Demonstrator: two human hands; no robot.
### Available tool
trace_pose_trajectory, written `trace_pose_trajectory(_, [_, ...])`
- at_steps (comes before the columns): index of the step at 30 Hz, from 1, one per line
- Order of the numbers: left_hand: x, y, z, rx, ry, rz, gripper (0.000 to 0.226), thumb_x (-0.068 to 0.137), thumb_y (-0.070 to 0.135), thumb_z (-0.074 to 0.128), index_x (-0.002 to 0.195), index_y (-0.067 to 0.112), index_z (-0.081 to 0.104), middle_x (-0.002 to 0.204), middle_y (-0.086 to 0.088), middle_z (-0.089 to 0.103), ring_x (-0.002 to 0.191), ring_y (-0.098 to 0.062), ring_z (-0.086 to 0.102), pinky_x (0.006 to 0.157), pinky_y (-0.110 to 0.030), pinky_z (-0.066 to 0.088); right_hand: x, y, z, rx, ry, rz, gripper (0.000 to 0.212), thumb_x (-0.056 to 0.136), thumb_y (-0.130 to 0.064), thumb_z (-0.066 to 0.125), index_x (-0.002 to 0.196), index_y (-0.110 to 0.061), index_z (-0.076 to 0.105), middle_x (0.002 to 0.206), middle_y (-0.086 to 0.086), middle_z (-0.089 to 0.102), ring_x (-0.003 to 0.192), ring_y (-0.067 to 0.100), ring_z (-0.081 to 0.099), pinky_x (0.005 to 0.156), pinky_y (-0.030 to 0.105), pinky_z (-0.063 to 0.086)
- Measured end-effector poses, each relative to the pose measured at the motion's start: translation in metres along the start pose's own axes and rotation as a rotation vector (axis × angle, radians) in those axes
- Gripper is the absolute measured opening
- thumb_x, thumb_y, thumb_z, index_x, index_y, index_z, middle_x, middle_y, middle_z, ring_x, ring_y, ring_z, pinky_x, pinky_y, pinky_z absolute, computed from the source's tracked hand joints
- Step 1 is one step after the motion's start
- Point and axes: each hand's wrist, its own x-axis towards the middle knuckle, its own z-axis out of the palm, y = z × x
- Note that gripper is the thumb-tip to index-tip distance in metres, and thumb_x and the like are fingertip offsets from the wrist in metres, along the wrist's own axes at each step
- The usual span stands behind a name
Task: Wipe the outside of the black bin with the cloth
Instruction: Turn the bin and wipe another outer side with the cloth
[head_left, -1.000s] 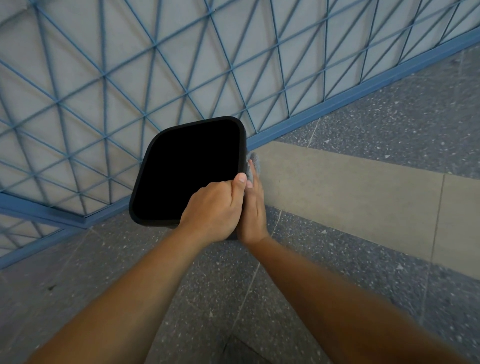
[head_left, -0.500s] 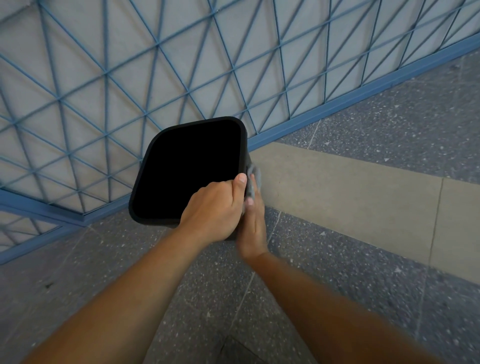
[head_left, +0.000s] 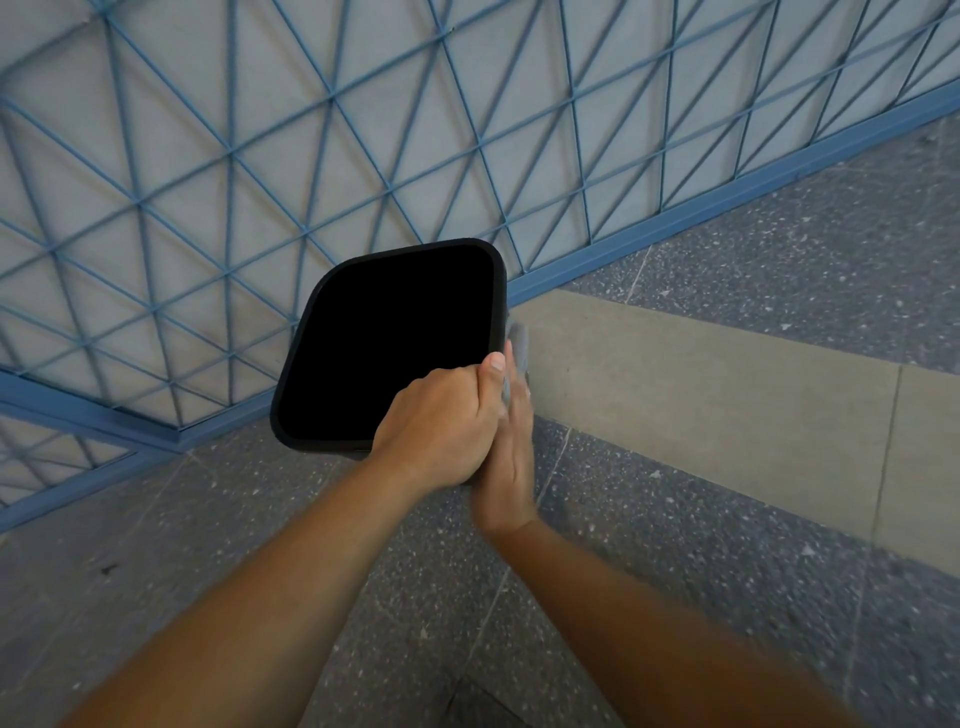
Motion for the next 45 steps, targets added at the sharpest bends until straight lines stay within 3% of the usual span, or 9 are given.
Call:
trace_pose_trajectory(4, [-0.001,0.002,-0.001,0.023,-0.001,-0.007,0.051,0.106,0.043,0.02,0.082,0.022,0.058,0.073,0.002,0.065,0.072,-0.018,0.064,0.067,-0.033,0.044,0.009,0.016,-0.006,-0.017,0.006,0.03,0.059,0.103,-0.072,0.022,0.157,-0.049,0.026,0.171,-0.021,0.027,0.164,0.012,0.019,0.135,0.055,0.015])
trace_pose_trajectory(7, [-0.001,0.002,0.002,0.011,0.023,0.002,0.049,0.106,0.043,0.021,0.081,0.024,0.058,0.073,0.0,0.067,0.068,-0.015,0.062,0.064,-0.032,0.043,0.046,0.015,-0.011,0.003,0.022,0.112,0.063,0.101,-0.063,0.026,0.159,-0.044,0.041,0.17,-0.006,0.039,0.162,0.023,0.028,0.133,0.059,0.019])
trace_pose_trajectory(12, [0.0,0.0,0.0,-0.008,-0.015,-0.006,0.052,0.106,0.046,0.018,0.083,0.025,0.061,0.075,0.005,0.067,0.077,-0.019,0.067,0.074,-0.037,0.051,-0.002,-0.001,-0.002,0.068,-0.001,0.048,0.044,0.101,-0.067,0.025,0.144,-0.08,0.024,0.174,-0.017,0.024,0.165,0.011,0.015,0.135,0.054,0.013])
trace_pose_trajectory(17, [0.002,0.001,0.001,0.023,0.008,-0.008,0.056,0.105,0.047,0.018,0.088,0.019,0.064,0.085,-0.004,0.071,0.083,-0.026,0.067,0.078,-0.041,0.052,0.056,0.005,-0.014,-0.029,-0.007,0.221,0.085,0.09,-0.071,0.025,0.164,-0.031,0.036,0.173,0.003,0.033,0.163,0.02,0.024,0.134,0.054,0.016])
trace_pose_trajectory(23, [0.001,-0.002,0.001,0.016,-0.016,0.005,0.05,0.105,0.047,0.018,0.076,0.027,0.054,0.074,-0.002,0.068,0.072,-0.021,0.067,0.073,-0.04,0.053,0.016,-0.002,-0.008,0.048,-0.066,0.122,0.046,0.097,-0.072,0.023,0.142,-0.082,0.019,0.175,-0.02,0.018,0.165,0.008,0.01,0.136,0.053,0.011])
trace_pose_trajectory(27, [0.001,-0.001,-0.001,0.051,-0.021,-0.005,0.055,0.105,0.046,0.018,0.081,0.021,0.06,0.08,-0.003,0.07,0.077,-0.022,0.066,0.073,-0.037,0.048,0.06,-0.002,-0.018,-0.072,-0.097,0.164,0.067,0.09,-0.072,0.017,0.153,-0.051,0.014,0.176,-0.017,0.01,0.166,0.008,0.003,0.136,0.05,0.004])
trace_pose_trajectory(33, [-0.002,-0.003,-0.002,0.016,-0.042,0.003,0.056,0.104,0.048,0.018,0.085,0.023,0.064,0.078,-0.001,0.071,0.076,-0.019,0.068,0.076,-0.039,0.053,0.027,-0.007,-0.008,0.041,-0.064,0.055,0.051,0.099,-0.067,0.019,0.149,-0.075,0.02,0.176,-0.014,0.019,0.166,0.012,0.01,0.136,0.053,0.009])
trace_pose_trajectory(39, [0.001,-0.004,-0.004,0.056,-0.086,-0.037,0.056,0.103,0.052,0.016,0.081,0.024,0.059,0.083,-0.005,0.071,0.084,-0.028,0.067,0.081,-0.043,0.052,0.092,-0.02,-0.015,0.029,-0.085,0.233,0.09,0.084,-0.073,0.025,0.163,-0.033,0.035,0.173,-0.008,0.032,0.162,0.011,0.023,0.136,0.047,0.014])
trace_pose_trajectory(45, [0.001,-0.006,-0.004,0.058,-0.083,-0.043,0.061,0.102,0.054,0.015,0.095,0.022,0.067,0.091,-0.005,0.073,0.089,-0.028,0.068,0.083,-0.043,0.053,0.075,-0.021,-0.01,0.039,-0.058,0.244,0.095,0.084,-0.078,0.02,0.164,-0.029,0.036,0.172,-0.004,0.034,0.162,0.013,0.026,0.135,0.047,0.017])
